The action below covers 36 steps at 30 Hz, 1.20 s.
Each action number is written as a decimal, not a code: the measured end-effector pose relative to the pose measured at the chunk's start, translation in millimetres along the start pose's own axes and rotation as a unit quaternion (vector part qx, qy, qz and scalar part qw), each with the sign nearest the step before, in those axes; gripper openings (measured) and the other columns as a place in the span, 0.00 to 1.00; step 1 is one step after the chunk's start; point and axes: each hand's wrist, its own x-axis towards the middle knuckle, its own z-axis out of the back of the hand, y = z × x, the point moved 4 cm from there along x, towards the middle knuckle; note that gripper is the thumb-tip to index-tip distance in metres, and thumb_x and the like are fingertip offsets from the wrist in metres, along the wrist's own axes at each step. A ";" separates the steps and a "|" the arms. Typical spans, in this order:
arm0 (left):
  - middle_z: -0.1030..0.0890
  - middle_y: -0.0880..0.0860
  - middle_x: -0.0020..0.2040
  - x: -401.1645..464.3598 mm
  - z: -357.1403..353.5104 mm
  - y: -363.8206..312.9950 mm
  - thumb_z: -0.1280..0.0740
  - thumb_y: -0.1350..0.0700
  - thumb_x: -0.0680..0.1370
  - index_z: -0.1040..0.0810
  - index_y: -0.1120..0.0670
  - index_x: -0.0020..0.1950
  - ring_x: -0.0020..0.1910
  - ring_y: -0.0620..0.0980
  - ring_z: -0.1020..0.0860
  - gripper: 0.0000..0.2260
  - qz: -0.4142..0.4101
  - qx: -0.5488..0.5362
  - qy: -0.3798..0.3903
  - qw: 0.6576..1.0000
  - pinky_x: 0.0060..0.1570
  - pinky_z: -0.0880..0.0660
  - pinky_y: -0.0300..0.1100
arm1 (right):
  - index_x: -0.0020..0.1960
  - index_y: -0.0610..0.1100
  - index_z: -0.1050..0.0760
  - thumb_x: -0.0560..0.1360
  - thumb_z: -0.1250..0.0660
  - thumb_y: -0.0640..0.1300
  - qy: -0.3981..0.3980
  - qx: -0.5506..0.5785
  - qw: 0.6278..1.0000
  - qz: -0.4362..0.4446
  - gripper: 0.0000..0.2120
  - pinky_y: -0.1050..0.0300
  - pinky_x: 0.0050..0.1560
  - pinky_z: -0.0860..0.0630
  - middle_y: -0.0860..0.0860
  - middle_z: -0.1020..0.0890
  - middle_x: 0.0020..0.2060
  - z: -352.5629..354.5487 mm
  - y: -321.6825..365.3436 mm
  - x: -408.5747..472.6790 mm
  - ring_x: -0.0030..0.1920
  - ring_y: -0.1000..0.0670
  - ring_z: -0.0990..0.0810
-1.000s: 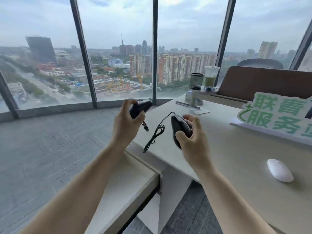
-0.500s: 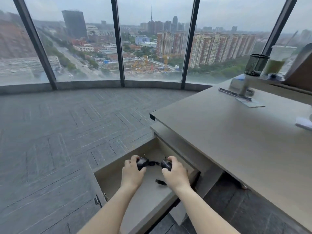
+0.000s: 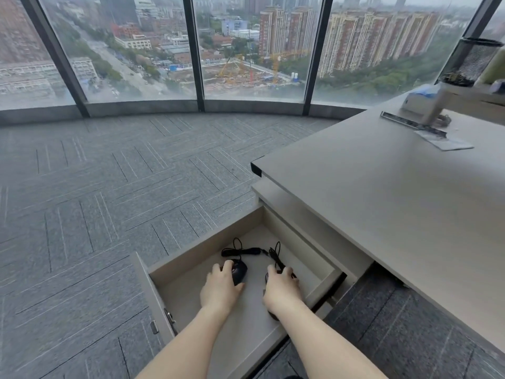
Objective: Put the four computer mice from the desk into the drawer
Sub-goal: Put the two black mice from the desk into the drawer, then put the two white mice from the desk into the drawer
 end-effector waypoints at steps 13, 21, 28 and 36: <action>0.21 0.50 0.53 -89.7 91.1 -197.5 0.38 0.55 0.79 0.21 0.54 0.58 0.50 0.46 0.21 0.11 -0.285 -0.255 -0.108 0.918 0.53 0.26 0.38 | 0.62 0.43 0.23 0.78 0.38 0.41 -0.326 0.197 0.916 0.126 0.14 0.61 0.51 0.28 0.47 0.20 0.59 162.9 -87.9 -146.8 0.54 0.48 0.20; 0.18 0.52 0.53 -234.2 22.9 -367.3 0.36 0.56 0.78 0.19 0.53 0.55 0.45 0.48 0.20 0.09 -0.451 -0.271 0.020 0.850 0.48 0.24 0.40 | 0.54 0.43 0.19 0.76 0.35 0.38 -0.548 0.224 0.805 -0.021 0.10 0.62 0.45 0.30 0.48 0.16 0.50 220.6 -294.7 -282.1 0.49 0.47 0.19; 0.33 0.53 0.72 -351.1 -91.5 -499.5 0.36 0.49 0.76 0.35 0.46 0.73 0.67 0.56 0.30 0.25 -0.490 -0.105 0.175 0.847 0.59 0.29 0.48 | 0.66 0.47 0.26 0.73 0.33 0.45 -0.513 0.159 0.780 -0.321 0.21 0.45 0.60 0.29 0.43 0.24 0.63 197.7 -501.6 -363.1 0.61 0.36 0.29; 0.45 0.60 0.78 -343.7 -136.3 -552.4 0.37 0.42 0.74 0.41 0.45 0.75 0.70 0.65 0.37 0.30 -0.459 0.058 0.107 0.880 0.63 0.34 0.54 | 0.75 0.48 0.38 0.73 0.33 0.50 -0.415 0.173 0.842 -0.299 0.32 0.47 0.62 0.33 0.42 0.25 0.65 162.5 -537.8 -333.5 0.63 0.38 0.28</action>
